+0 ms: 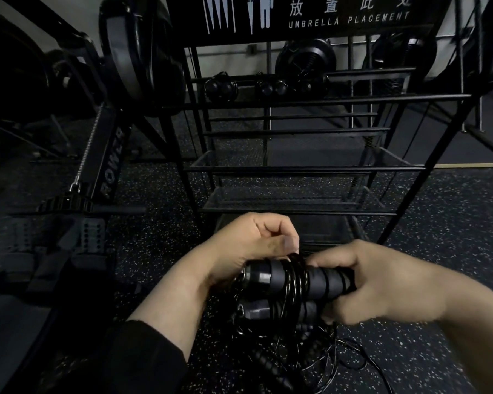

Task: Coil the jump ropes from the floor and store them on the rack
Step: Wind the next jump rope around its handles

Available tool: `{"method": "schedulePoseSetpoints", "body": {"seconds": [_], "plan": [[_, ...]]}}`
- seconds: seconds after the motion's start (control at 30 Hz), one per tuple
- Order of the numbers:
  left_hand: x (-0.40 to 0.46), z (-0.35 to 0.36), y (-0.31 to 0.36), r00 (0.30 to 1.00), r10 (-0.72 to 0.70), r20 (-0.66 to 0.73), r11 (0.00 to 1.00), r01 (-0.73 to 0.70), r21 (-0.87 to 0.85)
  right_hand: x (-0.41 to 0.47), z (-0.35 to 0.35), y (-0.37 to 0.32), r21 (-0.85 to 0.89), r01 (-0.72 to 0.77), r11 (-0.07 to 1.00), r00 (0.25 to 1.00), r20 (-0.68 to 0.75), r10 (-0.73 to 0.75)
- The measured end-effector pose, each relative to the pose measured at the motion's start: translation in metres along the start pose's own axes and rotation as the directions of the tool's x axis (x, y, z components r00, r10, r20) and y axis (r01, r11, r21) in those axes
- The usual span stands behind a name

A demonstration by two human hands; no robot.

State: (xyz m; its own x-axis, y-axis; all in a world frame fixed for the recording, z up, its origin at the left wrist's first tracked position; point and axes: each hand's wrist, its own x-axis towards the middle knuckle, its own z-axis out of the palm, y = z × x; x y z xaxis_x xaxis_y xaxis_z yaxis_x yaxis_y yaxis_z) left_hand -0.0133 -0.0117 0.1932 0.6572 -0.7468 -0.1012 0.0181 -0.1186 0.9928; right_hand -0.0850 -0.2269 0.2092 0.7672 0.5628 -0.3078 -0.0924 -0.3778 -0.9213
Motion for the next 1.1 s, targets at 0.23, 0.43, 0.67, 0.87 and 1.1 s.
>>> {"method": "schedulePoseSetpoints", "body": {"seconds": [0.23, 0.43, 0.67, 0.87, 1.1], "plan": [[0.010, 0.010, -0.027, 0.950, -0.019, -0.312, 0.989, -0.027, -0.143, 0.000, -0.006, 0.009, 0.277, 0.110, 0.954, 0.974, -0.220, -0.048], [0.020, 0.021, -0.021, 0.904, -0.040, -0.425, 0.995, -0.001, -0.096, 0.010, -0.001, 0.014, 0.403, 0.203, 0.892, 0.927, -0.373, -0.043], [0.022, 0.030, -0.022, 0.923, -0.145, -0.357, 0.988, 0.116, -0.101, 0.010, -0.010, 0.014, 0.389, 0.242, 0.889, 0.835, -0.550, 0.014], [0.025, 0.024, -0.028, 0.892, -0.130, -0.433, 0.986, 0.163, 0.041, 0.011, -0.009, 0.015, 0.330, 0.206, 0.921, 0.812, -0.582, 0.027], [0.026, 0.017, -0.036, 0.844, -0.060, -0.533, 0.984, 0.139, 0.110, 0.000, -0.016, 0.009, 0.269, 0.068, 0.961, 0.912, -0.408, 0.050]]}}
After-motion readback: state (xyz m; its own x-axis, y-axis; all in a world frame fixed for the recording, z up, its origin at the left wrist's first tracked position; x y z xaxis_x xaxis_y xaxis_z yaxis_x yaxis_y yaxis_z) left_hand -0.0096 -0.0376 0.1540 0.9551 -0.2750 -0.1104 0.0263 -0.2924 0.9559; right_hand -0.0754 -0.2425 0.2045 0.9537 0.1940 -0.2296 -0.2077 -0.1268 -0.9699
